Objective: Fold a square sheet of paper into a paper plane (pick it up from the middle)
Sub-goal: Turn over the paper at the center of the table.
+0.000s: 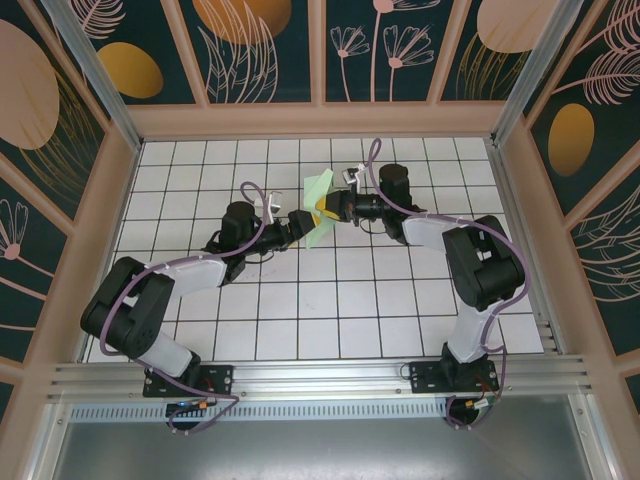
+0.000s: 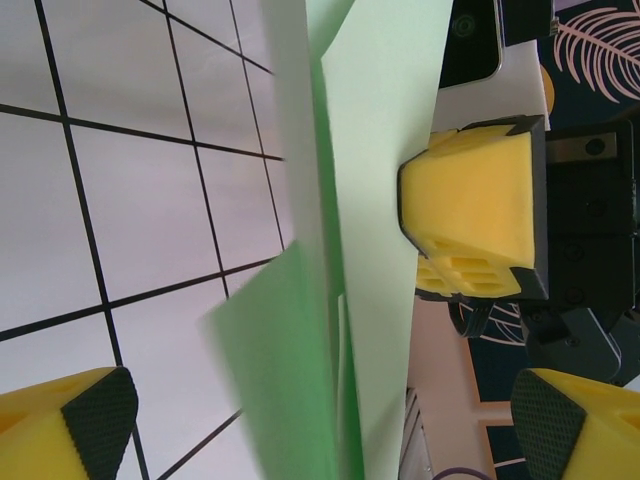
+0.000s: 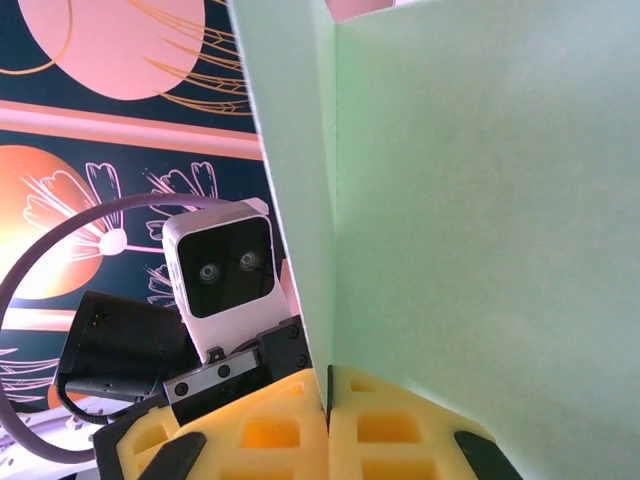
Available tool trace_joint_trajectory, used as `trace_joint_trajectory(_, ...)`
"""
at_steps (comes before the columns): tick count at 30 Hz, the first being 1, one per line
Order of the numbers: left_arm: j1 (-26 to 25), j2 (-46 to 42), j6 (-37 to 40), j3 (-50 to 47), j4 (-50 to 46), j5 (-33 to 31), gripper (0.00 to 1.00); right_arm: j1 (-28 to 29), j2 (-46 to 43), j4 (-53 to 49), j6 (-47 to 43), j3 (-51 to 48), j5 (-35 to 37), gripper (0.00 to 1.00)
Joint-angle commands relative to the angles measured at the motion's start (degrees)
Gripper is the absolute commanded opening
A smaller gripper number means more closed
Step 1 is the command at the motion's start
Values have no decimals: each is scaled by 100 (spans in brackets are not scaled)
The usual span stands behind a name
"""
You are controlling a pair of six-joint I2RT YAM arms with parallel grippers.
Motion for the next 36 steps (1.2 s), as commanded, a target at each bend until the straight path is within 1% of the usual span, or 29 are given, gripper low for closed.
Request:
trace_joint_trajectory(1,26,144,-183,-38,365,167,95,-15,-133,360,86,-58,-146,5)
trace_joint_trajectory(4,29,221,-359,-64,704,325,92,-12,-123,447,158,-76,-156,6)
trace_joint_trajectory(5,33,234,-373,-48,744,348,89,-4,-112,450,163,-74,-162,6)
trace_joint_trajectory(7,26,239,-348,-23,773,341,80,13,-92,449,172,-76,-184,6)
trace_joint_trajectory(9,24,211,-286,-4,730,292,68,39,-51,407,156,-80,-206,6)
trace_joint_trajectory(12,26,167,-122,47,517,184,53,31,-19,320,127,-142,-206,6)
trace_joint_trajectory(16,28,173,20,74,395,134,39,32,-2,34,-49,-129,-196,7)
trace_joint_trajectory(18,26,192,42,76,372,124,29,24,5,-199,-191,-89,-167,7)
trace_joint_trajectory(22,26,182,140,84,290,43,15,-33,-64,-904,-622,13,-39,12)
trace_joint_trajectory(24,31,158,208,65,290,5,9,-82,-139,-1286,-858,62,64,17)
trace_joint_trajectory(26,26,99,337,66,207,-74,5,-150,-294,-1755,-1156,127,259,25)
trace_joint_trajectory(28,27,36,537,151,-144,-194,5,-196,-494,-2342,-1560,199,628,33)
trace_joint_trajectory(31,25,-89,1053,369,-1022,-578,5,-259,-811,-3211,-2146,281,1511,47)
trace_joint_trajectory(34,26,-194,1715,787,-2501,-1458,5,-271,-1047,-3808,-2492,228,2519,57)
trace_joint_trajectory(36,26,-220,2107,1122,-3538,-2257,6,-268,-1185,-3940,-2583,70,3023,63)
